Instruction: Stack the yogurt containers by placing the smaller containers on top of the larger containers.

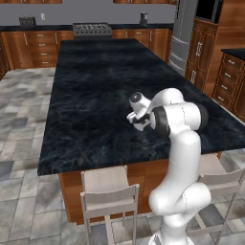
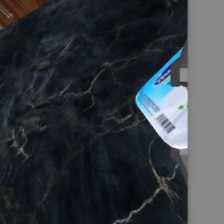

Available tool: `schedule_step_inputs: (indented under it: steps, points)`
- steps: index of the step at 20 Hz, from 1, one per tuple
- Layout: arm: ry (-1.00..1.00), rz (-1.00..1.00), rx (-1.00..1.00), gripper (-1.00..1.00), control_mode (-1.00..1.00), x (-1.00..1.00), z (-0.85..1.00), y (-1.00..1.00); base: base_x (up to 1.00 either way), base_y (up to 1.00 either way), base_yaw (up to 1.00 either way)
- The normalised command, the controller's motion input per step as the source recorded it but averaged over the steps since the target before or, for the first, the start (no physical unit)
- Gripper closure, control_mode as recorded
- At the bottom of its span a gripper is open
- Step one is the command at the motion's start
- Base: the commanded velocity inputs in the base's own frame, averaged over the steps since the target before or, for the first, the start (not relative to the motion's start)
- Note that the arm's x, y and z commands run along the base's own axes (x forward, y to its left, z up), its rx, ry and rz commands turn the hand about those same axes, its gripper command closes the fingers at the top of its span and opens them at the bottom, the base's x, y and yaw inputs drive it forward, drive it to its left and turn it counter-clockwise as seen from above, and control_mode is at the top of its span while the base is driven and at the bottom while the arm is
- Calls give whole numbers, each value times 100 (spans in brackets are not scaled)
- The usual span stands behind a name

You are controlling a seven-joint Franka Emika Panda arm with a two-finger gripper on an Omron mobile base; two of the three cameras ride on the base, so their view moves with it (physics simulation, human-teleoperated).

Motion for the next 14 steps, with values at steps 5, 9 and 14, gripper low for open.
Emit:
schedule_step_inputs:
  steps: [5,9,14]
  points:
    - [-16,0,-7,100,-100,-12,33,0,0,0,0]
    - [-13,-2,-7,100,-100,-19,37,0,0,0,0]
    - [-5,-3,-6,100,-100,-21,35,-16,0,0,0]
